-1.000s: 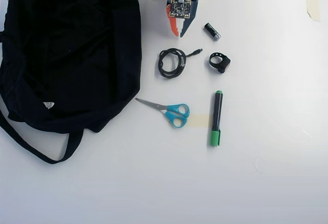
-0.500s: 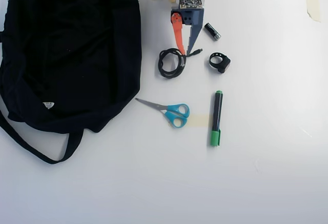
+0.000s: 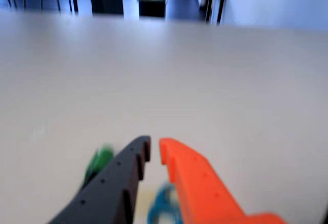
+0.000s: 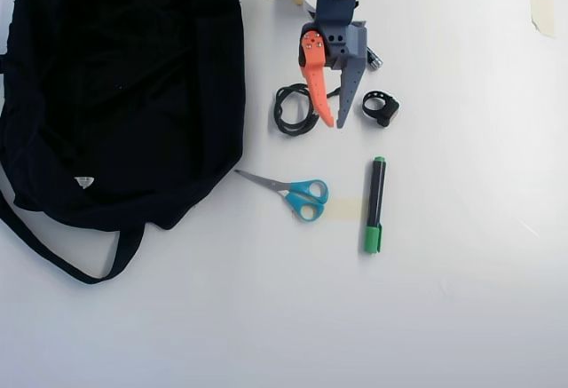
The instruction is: Put the cable into the black bag
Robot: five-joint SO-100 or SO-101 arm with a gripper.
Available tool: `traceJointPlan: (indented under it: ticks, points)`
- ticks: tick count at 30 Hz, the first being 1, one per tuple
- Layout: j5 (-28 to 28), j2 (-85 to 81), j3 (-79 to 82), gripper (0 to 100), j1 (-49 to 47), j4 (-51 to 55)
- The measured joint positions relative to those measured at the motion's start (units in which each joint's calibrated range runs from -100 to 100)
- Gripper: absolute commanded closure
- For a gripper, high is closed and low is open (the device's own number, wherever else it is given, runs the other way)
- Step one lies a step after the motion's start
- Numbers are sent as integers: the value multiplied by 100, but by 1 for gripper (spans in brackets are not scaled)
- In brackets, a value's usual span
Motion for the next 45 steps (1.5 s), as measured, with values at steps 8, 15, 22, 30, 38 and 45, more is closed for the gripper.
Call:
traceJointPlan:
  ticks: [8, 15, 22, 30, 38, 45]
  points:
    - [0, 2084, -2382, 98, -44, 86]
    - [0, 3238, -4803, 98, -66, 1855]
    - [0, 3744, -6305, 98, -66, 2894]
    - [0, 3753, -6329, 98, -66, 2920]
    - [29, 3753, -6250, 98, -59, 2920]
    - [34, 3553, -5802, 98, -7, 3736]
